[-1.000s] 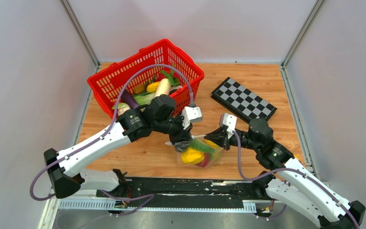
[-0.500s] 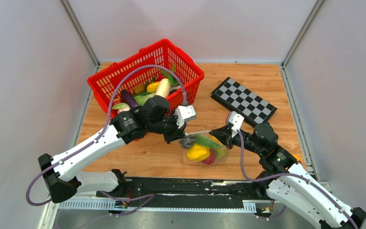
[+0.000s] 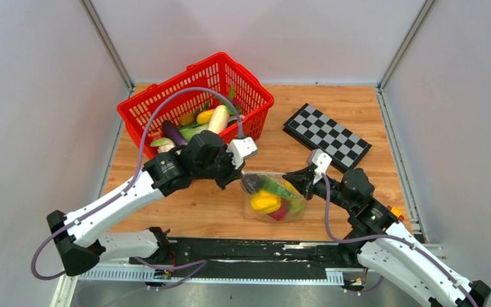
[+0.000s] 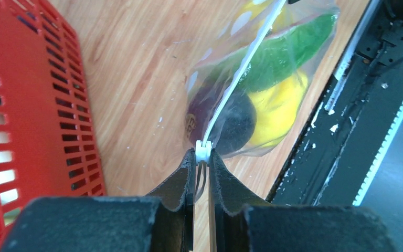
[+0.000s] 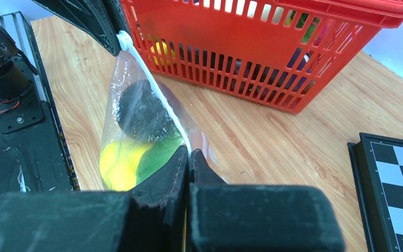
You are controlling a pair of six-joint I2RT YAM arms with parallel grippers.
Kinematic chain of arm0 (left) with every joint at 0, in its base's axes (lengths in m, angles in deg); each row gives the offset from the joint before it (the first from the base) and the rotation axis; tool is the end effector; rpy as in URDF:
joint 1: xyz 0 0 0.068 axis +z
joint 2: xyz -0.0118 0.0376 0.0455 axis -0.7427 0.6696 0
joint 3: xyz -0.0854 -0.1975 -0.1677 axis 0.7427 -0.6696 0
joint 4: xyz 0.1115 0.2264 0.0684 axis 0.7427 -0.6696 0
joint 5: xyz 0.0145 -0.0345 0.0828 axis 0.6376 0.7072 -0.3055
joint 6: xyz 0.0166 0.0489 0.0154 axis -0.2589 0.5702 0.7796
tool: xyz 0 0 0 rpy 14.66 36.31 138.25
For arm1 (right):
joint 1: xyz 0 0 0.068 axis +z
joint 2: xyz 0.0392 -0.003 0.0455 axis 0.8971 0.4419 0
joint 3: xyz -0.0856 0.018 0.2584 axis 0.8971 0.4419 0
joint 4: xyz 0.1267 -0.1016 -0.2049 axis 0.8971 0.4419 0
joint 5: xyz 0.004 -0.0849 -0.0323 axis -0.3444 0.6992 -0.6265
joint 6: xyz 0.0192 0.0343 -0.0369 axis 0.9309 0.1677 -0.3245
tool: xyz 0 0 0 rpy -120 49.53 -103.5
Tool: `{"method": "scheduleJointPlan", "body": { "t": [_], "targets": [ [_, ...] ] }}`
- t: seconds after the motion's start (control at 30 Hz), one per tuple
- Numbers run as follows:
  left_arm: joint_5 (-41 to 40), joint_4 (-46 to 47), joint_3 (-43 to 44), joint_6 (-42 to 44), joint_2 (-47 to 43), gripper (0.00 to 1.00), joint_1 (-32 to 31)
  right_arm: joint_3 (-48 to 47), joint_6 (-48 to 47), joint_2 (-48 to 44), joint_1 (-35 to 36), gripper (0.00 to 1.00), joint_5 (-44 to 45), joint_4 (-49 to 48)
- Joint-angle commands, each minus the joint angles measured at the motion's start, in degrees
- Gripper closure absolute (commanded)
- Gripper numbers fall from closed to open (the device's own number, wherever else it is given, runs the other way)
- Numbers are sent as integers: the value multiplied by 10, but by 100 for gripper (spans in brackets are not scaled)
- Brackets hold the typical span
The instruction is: Place the food in the zip-top bag and seal the zipper
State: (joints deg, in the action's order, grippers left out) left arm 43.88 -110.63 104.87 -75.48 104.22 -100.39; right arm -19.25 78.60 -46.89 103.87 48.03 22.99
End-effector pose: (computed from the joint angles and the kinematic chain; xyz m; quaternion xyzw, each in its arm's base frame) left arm 0.1395 -0.1902 0.3566 0.4553 0.7716 -0.2421 0.3725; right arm 0.1067 0.1035 0.2872 -0.3854 0.6468 0.2970 0.5873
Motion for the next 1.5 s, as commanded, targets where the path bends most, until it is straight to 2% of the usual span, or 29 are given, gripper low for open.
{"method": "scheduleJointPlan", "body": {
  "t": [0.0, 0.2, 0.27, 0.57, 0.63, 0.7, 0.8, 0.93, 1.17, 1.27, 1.4, 1.47],
  "targets": [
    [-74, 5, -15, -13, -36, 100, 6, 7, 19, -11, -3, 100, 36, -37],
    [-73, 26, -24, -24, -42, 100, 6, 9, 21, -8, -3, 100, 33, -44],
    [-65, 39, -28, -31, -40, 95, 6, 9, 24, -6, -3, 100, 25, -47],
    [-36, 94, -43, -72, -45, 53, 6, 7, 28, 10, -3, 100, -52, -56],
    [-35, 105, -42, -79, -50, 45, 6, 6, 27, 12, -4, 100, -54, -56],
    [-38, 114, -41, -88, -55, 41, 6, 1, 24, 16, -4, 100, -52, -56],
    [-44, 131, -42, -103, -61, 34, 6, -10, 24, 28, -3, 100, -10, -56],
    [-49, 146, -42, -125, -62, 30, 6, -32, 24, 49, -3, 100, 54, -56],
    [-62, 265, -108, -225, -95, 26, 6, -79, 34, 80, -7, 100, 136, -76],
    [-86, 287, -122, -248, -118, 24, 6, -94, 30, 85, -13, 100, 165, -81],
    [-136, 288, -123, -248, -154, 22, 6, -92, -10, 75, -15, 100, 112, -94],
    [-151, 287, -128, -249, -167, 20, 6, -73, -23, 68, -14, 100, 43, -90]
  ]
}}
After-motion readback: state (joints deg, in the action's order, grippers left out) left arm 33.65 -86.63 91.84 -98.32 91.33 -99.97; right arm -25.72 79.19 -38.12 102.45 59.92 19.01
